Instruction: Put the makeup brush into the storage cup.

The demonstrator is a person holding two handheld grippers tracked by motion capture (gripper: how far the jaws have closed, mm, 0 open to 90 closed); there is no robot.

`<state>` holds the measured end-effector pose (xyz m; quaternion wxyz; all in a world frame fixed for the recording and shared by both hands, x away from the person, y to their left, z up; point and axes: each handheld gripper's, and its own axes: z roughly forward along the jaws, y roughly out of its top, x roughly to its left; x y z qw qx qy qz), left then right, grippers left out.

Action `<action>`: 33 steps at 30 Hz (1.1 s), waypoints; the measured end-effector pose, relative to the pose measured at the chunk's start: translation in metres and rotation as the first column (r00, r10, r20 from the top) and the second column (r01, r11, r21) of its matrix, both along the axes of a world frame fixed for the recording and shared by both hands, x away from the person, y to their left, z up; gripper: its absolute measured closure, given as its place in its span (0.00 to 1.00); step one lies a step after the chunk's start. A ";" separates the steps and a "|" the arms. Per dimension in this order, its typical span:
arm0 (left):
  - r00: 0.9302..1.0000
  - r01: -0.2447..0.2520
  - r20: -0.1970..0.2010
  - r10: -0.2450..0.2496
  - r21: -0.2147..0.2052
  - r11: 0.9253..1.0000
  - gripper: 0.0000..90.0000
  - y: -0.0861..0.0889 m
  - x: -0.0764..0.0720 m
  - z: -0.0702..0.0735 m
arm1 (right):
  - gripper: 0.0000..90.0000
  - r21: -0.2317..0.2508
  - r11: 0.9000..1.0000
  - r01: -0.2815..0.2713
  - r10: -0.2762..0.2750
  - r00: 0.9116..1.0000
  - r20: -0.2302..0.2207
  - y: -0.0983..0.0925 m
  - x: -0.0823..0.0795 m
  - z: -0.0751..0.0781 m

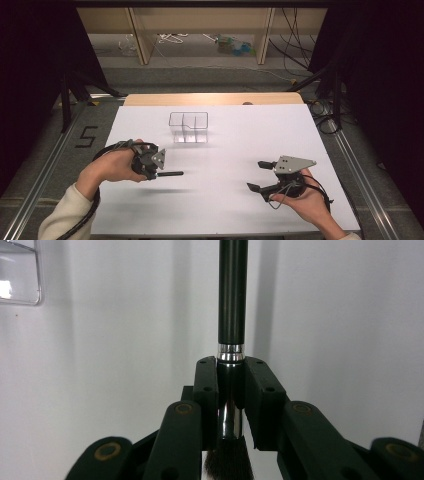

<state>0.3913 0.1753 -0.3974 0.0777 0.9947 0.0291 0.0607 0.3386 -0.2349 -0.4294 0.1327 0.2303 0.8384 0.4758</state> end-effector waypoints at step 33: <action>0.997 0.075 -0.001 -0.075 -0.015 0.997 0.85 -0.027 -0.014 0.010 | 0.25 0.005 0.996 -0.085 0.085 0.996 0.004 0.029 0.007 0.002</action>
